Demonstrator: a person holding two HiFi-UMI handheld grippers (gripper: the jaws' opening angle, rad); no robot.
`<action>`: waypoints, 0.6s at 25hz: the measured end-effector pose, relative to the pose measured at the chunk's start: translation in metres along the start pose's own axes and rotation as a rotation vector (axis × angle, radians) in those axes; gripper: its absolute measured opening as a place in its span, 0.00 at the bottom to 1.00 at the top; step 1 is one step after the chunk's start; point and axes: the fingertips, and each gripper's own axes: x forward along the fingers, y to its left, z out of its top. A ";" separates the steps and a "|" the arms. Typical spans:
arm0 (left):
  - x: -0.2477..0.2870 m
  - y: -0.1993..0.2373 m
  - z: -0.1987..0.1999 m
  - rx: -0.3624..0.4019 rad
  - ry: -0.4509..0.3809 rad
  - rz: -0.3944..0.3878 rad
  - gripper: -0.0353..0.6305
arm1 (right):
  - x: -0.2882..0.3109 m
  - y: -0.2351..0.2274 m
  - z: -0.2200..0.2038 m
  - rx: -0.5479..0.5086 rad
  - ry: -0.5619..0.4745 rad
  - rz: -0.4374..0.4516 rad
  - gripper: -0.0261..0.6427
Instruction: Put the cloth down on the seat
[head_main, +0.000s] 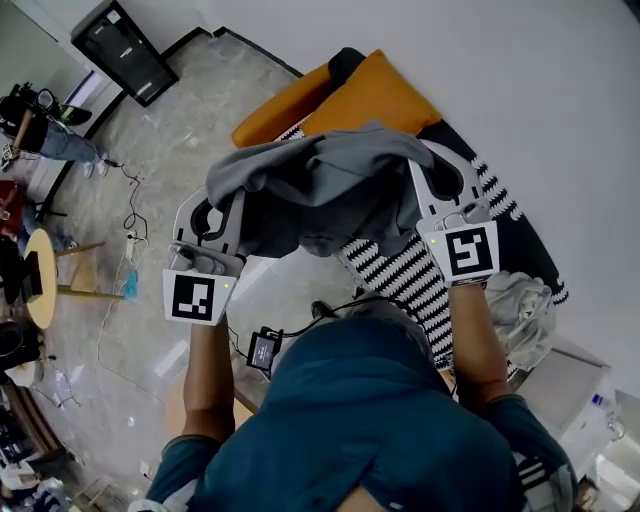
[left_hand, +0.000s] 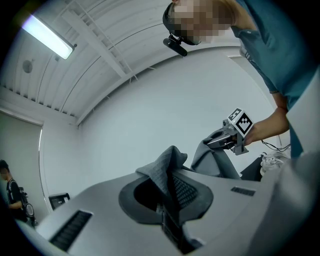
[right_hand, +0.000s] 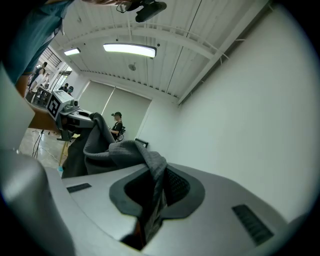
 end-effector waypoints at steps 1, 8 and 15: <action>0.006 0.000 -0.003 0.001 0.005 -0.001 0.08 | 0.003 -0.003 -0.004 -0.001 0.005 0.002 0.09; 0.063 0.018 -0.022 0.012 0.028 0.017 0.08 | 0.049 -0.035 -0.030 0.008 0.004 0.031 0.09; 0.098 0.022 -0.025 0.021 0.027 0.027 0.08 | 0.066 -0.059 -0.041 0.015 -0.001 0.045 0.09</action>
